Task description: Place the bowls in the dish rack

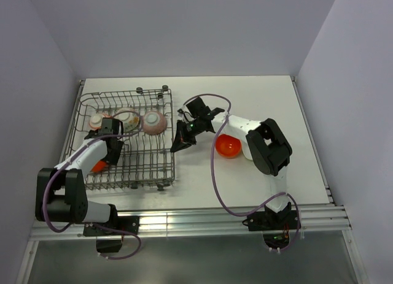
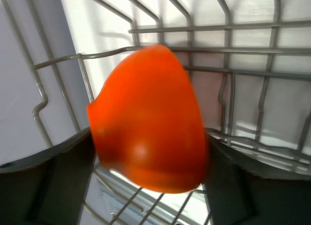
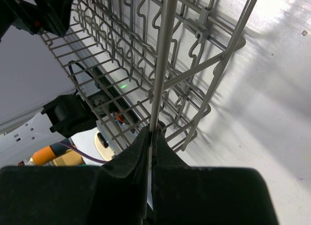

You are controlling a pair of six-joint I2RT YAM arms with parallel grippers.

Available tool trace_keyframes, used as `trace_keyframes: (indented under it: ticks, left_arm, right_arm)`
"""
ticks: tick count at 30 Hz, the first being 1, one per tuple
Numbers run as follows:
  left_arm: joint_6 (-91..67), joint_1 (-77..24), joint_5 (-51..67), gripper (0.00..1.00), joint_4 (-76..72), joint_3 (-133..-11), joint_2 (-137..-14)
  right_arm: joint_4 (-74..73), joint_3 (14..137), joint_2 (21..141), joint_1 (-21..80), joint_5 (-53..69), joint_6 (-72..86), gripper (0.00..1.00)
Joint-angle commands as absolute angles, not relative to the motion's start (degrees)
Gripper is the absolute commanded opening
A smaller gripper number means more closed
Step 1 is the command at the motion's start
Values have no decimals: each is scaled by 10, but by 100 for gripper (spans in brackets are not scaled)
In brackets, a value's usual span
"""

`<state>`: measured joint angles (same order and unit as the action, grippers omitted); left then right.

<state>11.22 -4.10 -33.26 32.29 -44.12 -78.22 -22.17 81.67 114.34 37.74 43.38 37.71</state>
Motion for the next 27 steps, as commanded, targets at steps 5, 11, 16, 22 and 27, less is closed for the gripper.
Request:
trace_keyframes:
  ticks: [5,11,16,22,27]
  left_arm:
    - [97,-41,-242,100,360,-463,-799]
    - [97,-42,-213,100,387,-480,-793]
    - [97,-43,-192,99,415,-502,-780]
    - [92,-47,-190,99,451,-525,-766]
    - [90,-50,-200,99,475,-533,-749]
  right_arm:
    - [-243,832,1137,378,414,330,0]
    - [-245,836,1141,378,414,327,0]
    - [-245,836,1140,378,413,326,0]
    - [-246,836,1141,378,410,325,0]
    - [-249,841,1142,379,408,321,0]
